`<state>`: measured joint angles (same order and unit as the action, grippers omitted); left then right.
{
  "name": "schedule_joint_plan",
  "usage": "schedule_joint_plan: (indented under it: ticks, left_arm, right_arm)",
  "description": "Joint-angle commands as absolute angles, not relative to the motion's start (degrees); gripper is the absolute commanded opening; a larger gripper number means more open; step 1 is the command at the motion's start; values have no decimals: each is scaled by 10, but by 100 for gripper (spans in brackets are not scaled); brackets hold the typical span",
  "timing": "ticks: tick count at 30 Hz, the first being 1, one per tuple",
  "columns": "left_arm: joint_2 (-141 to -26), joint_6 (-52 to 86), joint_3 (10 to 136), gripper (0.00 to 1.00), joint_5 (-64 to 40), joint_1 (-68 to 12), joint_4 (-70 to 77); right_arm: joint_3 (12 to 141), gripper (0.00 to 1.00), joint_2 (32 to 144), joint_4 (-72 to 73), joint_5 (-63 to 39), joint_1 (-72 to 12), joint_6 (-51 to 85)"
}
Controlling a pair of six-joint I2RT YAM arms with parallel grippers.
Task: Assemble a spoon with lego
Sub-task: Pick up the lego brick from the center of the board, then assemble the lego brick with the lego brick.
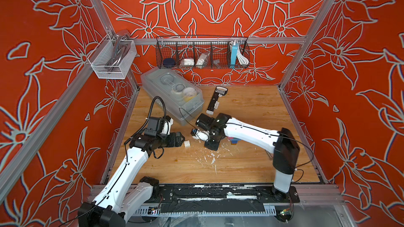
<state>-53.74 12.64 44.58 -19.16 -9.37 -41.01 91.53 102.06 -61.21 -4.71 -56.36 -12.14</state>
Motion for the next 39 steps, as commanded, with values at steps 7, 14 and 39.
schedule_joint_plan:
  ticks: [7,14,39]
  left_arm:
    - [-539,94,427,87,-242,-125,-363]
    - [-535,100,384,86,-208,-255,-245]
    - [-526,87,345,87,-158,-334,-195]
  right_arm:
    - [909,0,864,-771,-60,-414,-437]
    - [920,0,899,-784,-77,-353,-541]
    - [884,0,982,-713,-72,-334,-604]
